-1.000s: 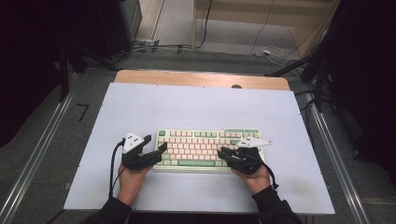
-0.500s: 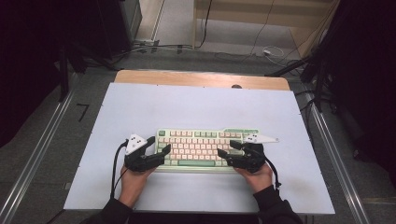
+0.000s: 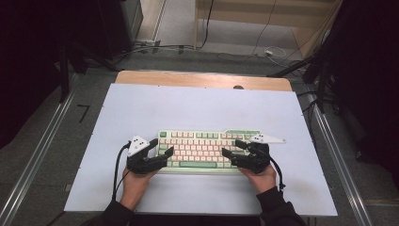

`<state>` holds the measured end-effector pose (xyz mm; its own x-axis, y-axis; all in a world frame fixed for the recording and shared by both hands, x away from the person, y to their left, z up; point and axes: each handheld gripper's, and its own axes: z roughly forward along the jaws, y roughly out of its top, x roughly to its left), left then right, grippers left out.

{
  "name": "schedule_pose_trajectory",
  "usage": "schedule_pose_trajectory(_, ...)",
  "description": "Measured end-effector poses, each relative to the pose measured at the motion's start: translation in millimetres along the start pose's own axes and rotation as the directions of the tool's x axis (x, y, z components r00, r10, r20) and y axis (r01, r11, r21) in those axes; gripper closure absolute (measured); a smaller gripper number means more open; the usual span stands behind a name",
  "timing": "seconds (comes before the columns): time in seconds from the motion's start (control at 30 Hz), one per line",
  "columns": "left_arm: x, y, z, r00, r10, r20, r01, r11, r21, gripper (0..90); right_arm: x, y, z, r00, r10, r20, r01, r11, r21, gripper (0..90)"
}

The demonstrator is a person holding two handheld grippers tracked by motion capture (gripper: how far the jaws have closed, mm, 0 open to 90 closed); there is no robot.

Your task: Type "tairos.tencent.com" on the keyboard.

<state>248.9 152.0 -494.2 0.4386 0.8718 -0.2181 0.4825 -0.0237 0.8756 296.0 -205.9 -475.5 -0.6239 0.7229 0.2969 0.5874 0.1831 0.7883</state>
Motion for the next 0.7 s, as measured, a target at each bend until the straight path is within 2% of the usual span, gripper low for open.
schedule_pose_trajectory(0.2, -3.8, 2.9, 5.2, 0.9998, -0.009, 0.016, 0.009, 0.9997, 0.022, 28.0, 1.8, -0.2, -0.2, 1.0, 0.004, 0.003, -0.004, 1.0, -0.005, 24.4)
schedule_pose_trajectory(0.27, -5.4, 5.4, 7.5, 0.9993, -0.022, 0.031, 0.021, 0.9994, 0.027, 30.8, 4.0, -0.7, 0.4, 1.0, -0.006, 0.007, 0.006, 1.0, -0.003, 24.3)
schedule_pose_trajectory(0.33, -8.0, 8.4, 9.6, 0.999, -0.013, 0.043, 0.012, 0.9994, 0.033, 35.2, 5.5, -0.5, 0.2, 0.9998, -0.014, 0.015, 0.014, 1.0, -0.005, 24.4)
schedule_pose_trajectory(0.37, -9.2, 10.0, 10.4, 0.9981, -0.001, 0.061, -0.002, 0.9992, 0.041, 41.7, 5.2, -0.4, 0.0, 0.9998, -0.015, 0.015, 0.015, 1.0, -0.008, 24.3)
schedule_pose_trajectory(0.47, -14.1, 12.7, 13.6, 0.9949, 0.03, 0.096, -0.036, 0.9974, 0.063, 70.0, 3.3, -0.4, -0.8, 0.9999, -0.004, 0.016, 0.004, 1.0, -0.008, 24.7)
schedule_pose_trajectory(0.57, -17.9, 15.6, 19.9, 0.9918, 0.019, 0.126, -0.031, 0.9953, 0.092, 89.2, 3.0, -0.3, -1.7, 0.9998, -0.001, 0.018, 0.001, 1.0, -0.008, 25.9)
schedule_pose_trajectory(0.7, -27.2, 21.6, 31.1, 0.9889, 0.03, 0.145, -0.048, 0.9918, 0.118, 90.0, 4.1, -0.2, -2.1, 0.9997, -0.004, 0.022, 0.004, 1.0, -0.013, 26.4)
